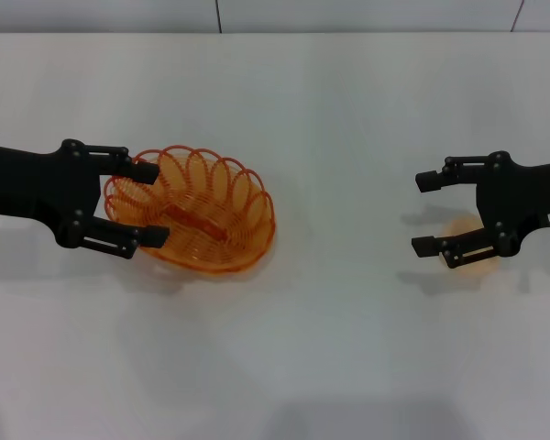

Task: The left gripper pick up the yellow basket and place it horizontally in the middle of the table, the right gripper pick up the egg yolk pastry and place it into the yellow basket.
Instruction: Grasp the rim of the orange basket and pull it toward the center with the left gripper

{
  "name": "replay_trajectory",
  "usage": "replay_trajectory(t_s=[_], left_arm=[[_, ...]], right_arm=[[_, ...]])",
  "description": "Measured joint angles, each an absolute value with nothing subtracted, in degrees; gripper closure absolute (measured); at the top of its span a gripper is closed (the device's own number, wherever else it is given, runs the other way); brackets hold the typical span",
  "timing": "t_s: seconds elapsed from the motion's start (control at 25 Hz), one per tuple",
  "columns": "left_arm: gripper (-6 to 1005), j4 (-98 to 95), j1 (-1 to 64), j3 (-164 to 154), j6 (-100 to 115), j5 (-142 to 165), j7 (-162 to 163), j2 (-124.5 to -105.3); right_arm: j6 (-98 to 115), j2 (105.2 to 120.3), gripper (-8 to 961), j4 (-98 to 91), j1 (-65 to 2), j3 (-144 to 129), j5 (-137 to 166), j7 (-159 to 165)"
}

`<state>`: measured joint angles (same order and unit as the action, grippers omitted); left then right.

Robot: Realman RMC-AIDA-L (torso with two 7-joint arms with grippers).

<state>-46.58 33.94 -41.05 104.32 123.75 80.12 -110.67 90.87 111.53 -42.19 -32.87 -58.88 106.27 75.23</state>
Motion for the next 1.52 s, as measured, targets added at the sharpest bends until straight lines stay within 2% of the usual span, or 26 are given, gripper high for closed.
replay_trajectory(t_s=[0.96,1.4,1.52], left_arm=[[137,-46.9,34.1,-40.9,102.9,123.3,81.2,-110.95],[137,-58.9,31.3,-41.1,103.2,123.4,93.5,-113.7],[138,-63.0,30.8,-41.3,103.8,123.9,99.3,-113.93]], right_arm=[[90.0,111.59,91,-42.4,-32.9,-58.9,106.1,75.2],[89.9,112.23,94,-43.8,-32.1,-58.9,105.9,74.3],[89.9,112.3,95,-44.1,-32.0,-58.9,105.9,74.3]])
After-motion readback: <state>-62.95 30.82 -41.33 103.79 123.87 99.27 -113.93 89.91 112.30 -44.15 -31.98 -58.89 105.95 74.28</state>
